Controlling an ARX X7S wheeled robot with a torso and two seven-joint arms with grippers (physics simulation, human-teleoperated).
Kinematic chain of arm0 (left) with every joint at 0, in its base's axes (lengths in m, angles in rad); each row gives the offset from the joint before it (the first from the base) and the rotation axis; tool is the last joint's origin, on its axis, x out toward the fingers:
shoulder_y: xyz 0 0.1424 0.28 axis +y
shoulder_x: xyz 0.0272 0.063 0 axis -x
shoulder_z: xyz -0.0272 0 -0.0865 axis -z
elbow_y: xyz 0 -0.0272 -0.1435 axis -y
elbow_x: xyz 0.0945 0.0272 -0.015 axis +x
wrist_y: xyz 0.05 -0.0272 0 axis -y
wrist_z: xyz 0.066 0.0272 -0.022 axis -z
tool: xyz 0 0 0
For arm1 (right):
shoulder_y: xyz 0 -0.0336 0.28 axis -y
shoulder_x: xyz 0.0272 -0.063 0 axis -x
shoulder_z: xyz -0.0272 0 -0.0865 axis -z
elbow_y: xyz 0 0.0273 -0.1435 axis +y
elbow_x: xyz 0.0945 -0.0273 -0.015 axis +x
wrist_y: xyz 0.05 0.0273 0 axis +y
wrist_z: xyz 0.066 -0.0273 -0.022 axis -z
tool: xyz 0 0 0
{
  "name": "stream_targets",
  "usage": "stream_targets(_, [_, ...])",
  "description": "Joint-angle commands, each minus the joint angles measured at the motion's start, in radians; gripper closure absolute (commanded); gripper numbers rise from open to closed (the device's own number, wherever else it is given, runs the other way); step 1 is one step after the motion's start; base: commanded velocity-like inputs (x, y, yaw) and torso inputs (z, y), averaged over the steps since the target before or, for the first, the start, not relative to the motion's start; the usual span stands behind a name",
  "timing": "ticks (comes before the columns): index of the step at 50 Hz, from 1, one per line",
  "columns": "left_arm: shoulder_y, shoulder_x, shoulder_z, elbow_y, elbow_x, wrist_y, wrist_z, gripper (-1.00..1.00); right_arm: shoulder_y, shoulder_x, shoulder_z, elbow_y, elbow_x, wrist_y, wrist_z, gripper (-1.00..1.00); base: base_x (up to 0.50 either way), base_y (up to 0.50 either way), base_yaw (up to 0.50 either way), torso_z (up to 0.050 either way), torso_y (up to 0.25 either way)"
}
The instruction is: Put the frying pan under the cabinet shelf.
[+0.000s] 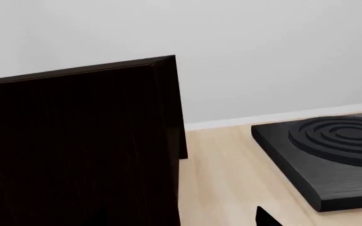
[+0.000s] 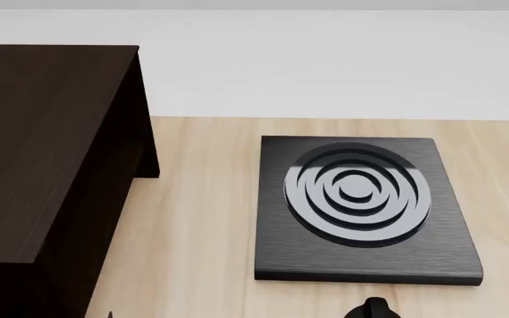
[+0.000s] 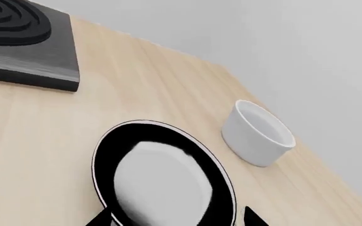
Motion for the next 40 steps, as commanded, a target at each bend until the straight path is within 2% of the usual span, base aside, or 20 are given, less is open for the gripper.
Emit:
stream_targets(1, [-0.052,-0.016,0.042,-0.065,-0.065,0.007,0.016,-1.0,-0.047,0.008,0.019,-0.011,-0.011,0.042,-0.023,-1.0,0.01,0.0,-0.01,0.0,0.0])
stream_targets(8, [-0.052,-0.017,0.046,-0.067,-0.065,0.01,0.011,-1.0,-0.07,0.002,0.064,-0.02,-0.026,0.061,-0.039,-1.0,0.01,0.0,-0.01,0.0,0.0])
stream_targets(17, [-0.057,-0.022,0.046,-0.051,-0.063,0.003,0.002,-1.0,-0.075,-0.089,0.21,-0.05,-0.107,0.08,-0.161,-1.0,0.01,0.0,-0.01,0.0,0.0])
stream_targets(28, [-0.053,-0.031,0.039,-0.028,-0.058,-0.013,-0.019,-1.0,-0.049,-0.109,0.211,0.01,-0.153,0.06,-0.201,-1.0,0.01,0.0,-0.01,0.0,0.0])
stream_targets(40, [-0.046,-0.046,0.037,0.009,-0.057,-0.035,-0.031,-1.0,-0.01,-0.117,0.144,0.053,-0.181,0.05,-0.222,-1.0,0.01,0.0,0.0,0.0,0.0])
